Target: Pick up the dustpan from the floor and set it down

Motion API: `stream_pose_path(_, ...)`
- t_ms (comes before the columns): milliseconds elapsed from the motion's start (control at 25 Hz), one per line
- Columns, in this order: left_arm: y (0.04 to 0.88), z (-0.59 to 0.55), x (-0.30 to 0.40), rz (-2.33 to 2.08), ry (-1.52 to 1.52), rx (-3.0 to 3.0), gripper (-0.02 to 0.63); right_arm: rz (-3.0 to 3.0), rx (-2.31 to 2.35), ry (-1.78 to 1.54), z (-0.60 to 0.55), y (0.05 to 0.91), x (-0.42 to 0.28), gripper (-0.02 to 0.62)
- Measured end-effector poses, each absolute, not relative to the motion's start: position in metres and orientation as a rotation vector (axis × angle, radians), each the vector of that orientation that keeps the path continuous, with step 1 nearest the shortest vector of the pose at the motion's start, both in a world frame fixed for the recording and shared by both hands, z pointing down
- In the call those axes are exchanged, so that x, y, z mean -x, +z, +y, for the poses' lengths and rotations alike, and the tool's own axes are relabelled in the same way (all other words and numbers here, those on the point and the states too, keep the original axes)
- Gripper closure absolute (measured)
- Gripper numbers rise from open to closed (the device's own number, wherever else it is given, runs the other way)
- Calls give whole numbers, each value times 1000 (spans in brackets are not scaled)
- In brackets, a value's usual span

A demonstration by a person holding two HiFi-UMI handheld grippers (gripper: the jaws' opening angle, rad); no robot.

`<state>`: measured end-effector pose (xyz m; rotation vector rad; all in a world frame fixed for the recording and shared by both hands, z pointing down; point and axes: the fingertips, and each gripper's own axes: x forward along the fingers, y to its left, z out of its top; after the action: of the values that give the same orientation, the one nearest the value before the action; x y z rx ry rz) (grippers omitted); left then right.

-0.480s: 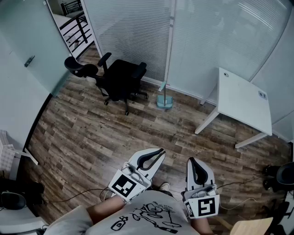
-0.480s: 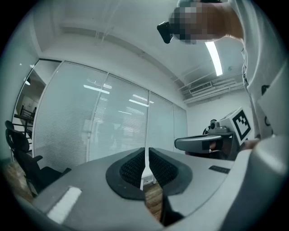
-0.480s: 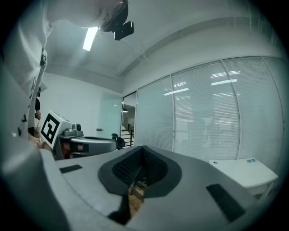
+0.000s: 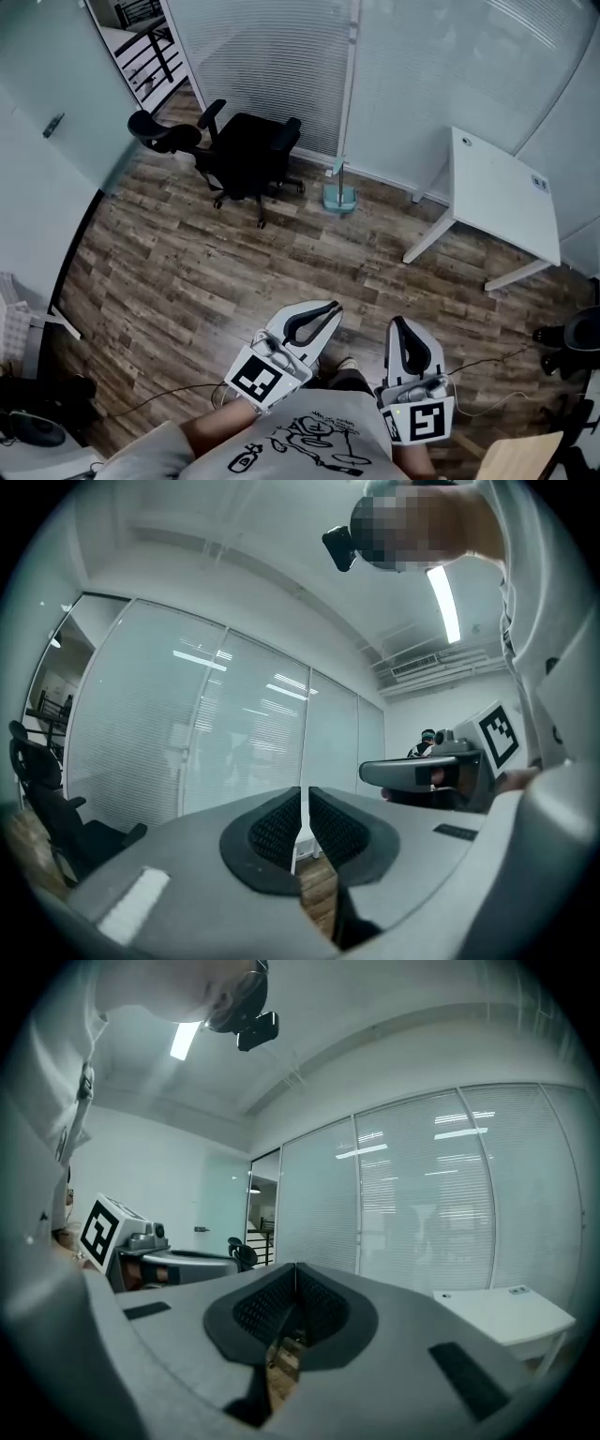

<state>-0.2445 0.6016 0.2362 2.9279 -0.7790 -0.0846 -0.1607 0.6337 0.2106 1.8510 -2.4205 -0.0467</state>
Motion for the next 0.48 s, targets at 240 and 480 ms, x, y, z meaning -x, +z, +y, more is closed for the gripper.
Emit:
stream_pose_path(240,246,585,243,-767,-76,-2908,583,-2421,-1832,6,616,228,165,592)
stream_pose_path(480,248,553,225,-779,-72,-2902,583,-2425,-1818,9,583,235,148,592)
